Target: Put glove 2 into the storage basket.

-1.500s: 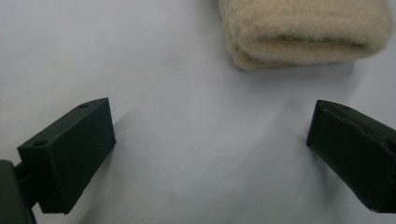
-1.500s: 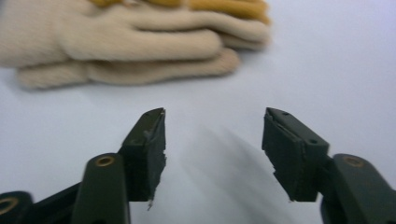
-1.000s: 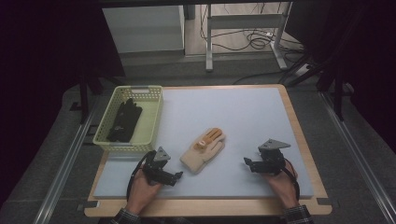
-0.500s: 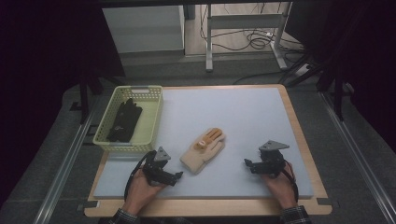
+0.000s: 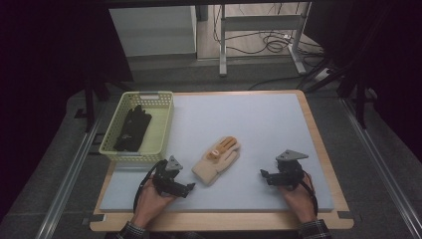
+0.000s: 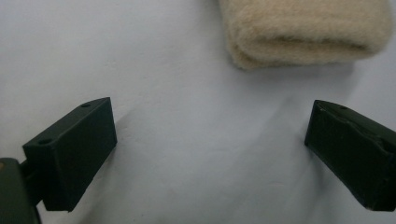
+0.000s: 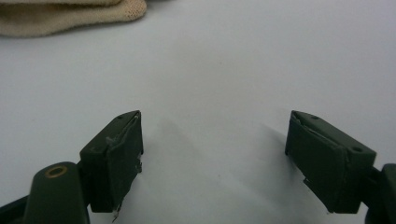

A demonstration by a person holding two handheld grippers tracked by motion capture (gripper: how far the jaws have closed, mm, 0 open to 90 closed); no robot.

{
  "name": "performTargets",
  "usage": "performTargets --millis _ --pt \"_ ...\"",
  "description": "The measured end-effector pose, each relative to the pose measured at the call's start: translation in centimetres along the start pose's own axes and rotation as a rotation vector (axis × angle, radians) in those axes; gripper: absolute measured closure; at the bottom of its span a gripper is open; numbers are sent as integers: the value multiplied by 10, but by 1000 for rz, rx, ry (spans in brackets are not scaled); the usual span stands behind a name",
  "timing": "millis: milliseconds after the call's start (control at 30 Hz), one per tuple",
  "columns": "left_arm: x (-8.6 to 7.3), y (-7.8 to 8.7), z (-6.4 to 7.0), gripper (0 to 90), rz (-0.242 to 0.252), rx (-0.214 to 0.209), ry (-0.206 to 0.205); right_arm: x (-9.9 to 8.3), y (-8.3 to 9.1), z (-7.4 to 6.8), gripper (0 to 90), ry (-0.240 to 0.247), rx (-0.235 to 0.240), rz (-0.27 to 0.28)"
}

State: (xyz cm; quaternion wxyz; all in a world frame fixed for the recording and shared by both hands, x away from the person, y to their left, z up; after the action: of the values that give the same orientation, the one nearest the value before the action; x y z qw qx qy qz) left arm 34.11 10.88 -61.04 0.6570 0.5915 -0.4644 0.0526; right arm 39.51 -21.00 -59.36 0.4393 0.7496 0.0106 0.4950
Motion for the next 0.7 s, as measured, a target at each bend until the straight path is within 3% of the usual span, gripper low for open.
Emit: performTargets --millis 67,367,700 --pt "5 3 3 17 9 -24 7 0 0 0 188 0 0 0" --pt "31 4 13 0 1 -59 -21 0 0 0 189 0 0 0" --pt "61 -14 23 0 -8 -77 -45 0 0 0 189 0 0 0"
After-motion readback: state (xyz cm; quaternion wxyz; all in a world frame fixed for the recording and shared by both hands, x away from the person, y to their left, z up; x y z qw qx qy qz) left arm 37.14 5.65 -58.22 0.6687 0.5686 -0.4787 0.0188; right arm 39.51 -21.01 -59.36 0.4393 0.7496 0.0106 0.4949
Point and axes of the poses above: each handheld gripper's, and its own axes: y roughly backward along the jaws, x roughly out of its top, z roughly to its right, the point moved 9 cm from there along -y, roughly forward along the jaws, and after that the axes turned 15 degrees about x, right-handed, at the moved point
